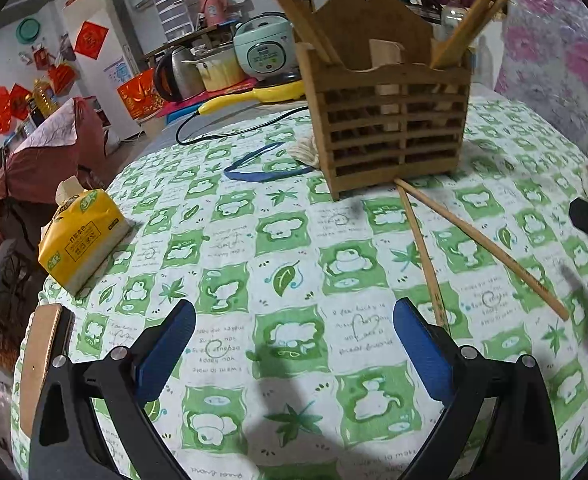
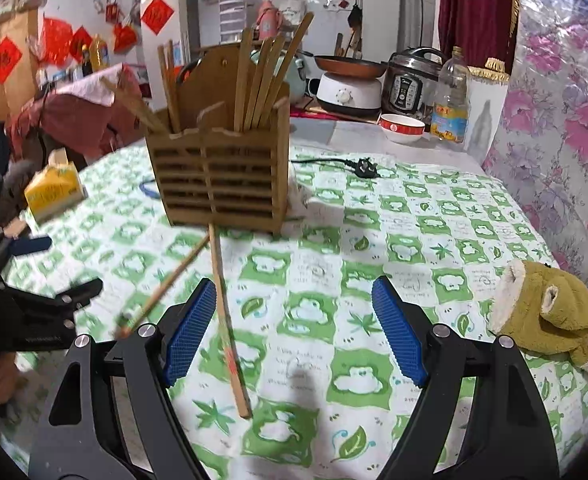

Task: Organize utensils
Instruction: 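Move both open tools back toward the last chopsticks on the cloth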

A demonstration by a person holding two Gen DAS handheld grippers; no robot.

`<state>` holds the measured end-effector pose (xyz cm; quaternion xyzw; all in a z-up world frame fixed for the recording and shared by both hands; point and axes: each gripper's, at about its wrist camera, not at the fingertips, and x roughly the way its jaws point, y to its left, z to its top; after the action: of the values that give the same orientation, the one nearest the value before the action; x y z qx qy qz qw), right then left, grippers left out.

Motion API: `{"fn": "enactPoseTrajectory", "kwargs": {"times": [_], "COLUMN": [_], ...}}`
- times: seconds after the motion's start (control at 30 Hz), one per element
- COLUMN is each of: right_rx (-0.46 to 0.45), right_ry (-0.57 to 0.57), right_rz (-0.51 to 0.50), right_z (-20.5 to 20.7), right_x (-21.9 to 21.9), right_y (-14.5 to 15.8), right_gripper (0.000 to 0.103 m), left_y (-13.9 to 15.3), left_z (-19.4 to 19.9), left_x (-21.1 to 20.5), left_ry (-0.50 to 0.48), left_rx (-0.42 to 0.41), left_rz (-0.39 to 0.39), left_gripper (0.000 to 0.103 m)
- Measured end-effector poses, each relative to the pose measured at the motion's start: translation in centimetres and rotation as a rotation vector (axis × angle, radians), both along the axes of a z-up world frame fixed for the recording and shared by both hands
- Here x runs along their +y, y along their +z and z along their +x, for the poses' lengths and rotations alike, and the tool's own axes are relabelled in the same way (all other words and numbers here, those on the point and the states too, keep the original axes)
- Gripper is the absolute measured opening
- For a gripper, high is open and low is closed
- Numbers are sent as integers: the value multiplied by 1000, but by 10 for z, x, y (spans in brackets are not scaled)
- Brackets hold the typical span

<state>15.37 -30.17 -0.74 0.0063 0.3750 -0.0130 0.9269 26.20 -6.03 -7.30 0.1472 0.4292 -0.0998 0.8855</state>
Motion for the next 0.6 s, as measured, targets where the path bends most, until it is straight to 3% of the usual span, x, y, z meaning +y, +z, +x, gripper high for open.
{"fn": "enactPoseTrajectory", "kwargs": {"times": [0.6], "right_rx": [94], "right_ry": [29], "right_rz": [-18], "right_z": [1], "right_x": [3], "right_y": [-24], "right_gripper": [78], "left_y": [4], "left_z": [-3], "left_x": [1], "left_ry": [3], "left_rx": [-22], "left_rz": [13], "left_gripper": [97]}}
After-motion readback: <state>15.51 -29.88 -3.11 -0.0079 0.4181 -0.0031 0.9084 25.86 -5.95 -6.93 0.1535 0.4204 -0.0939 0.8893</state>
